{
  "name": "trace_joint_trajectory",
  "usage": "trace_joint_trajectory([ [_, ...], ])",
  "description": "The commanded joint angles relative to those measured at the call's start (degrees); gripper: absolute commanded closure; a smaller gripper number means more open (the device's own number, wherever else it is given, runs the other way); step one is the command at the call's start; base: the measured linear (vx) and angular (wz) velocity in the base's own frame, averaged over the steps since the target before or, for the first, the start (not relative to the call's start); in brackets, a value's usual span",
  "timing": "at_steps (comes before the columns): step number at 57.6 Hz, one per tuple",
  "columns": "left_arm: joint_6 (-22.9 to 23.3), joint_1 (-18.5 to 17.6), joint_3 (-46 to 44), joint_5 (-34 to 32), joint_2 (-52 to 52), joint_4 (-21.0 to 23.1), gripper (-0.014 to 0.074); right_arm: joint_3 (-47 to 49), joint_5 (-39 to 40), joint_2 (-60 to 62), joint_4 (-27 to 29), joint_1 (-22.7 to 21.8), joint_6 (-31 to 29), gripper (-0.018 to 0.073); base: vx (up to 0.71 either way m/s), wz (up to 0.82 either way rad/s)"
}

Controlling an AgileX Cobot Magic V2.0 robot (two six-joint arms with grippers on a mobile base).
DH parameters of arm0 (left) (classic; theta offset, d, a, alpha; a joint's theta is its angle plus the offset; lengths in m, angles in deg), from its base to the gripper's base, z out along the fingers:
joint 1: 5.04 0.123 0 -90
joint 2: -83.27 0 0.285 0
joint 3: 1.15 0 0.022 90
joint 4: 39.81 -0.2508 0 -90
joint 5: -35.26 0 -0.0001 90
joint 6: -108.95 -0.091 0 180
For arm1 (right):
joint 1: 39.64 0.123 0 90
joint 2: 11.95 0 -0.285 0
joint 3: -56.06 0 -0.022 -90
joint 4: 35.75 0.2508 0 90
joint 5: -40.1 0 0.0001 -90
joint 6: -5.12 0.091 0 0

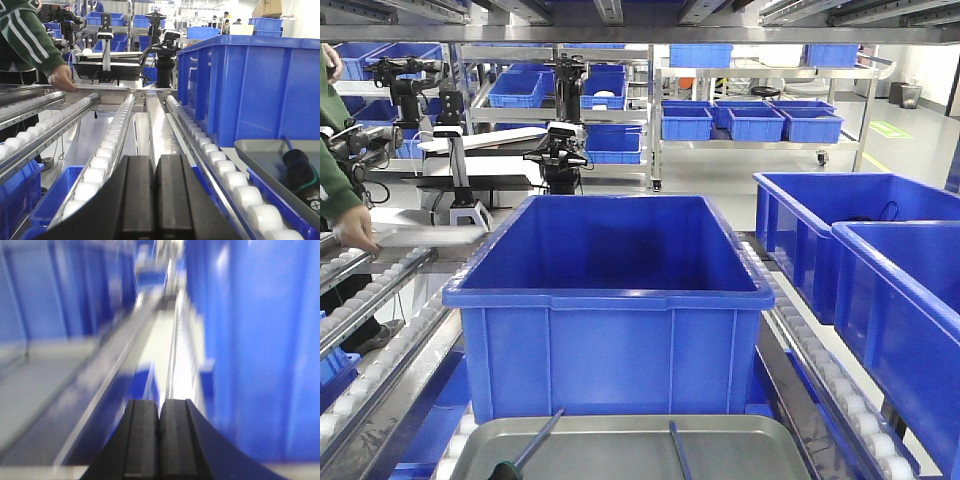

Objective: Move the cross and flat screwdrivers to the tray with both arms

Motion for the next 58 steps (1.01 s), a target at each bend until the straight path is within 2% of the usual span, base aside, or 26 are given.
trace_joint_trajectory([
  [1, 0.35, -0.42, 1.77, -4.89, -0.96, 0.02, 0.0603, -0.98, 7.48, 1.39, -2.54, -1.73, -0.04, 0.0571, 0.00, 0.00],
  [6, 0.35, -0.42, 1.77, -4.89, -0.96, 0.02, 0.0603, -0.98, 7.10, 2.44, -3.21, -2.91, -0.04, 0.0571, 0.00, 0.00],
  [58, 0.35, -0.42, 1.77, -4.89, -0.96, 0.02, 0.0603, -1.02, 6.88, 2.39, -3.08, -2.79, -0.04, 0.0571, 0.00, 0.00],
])
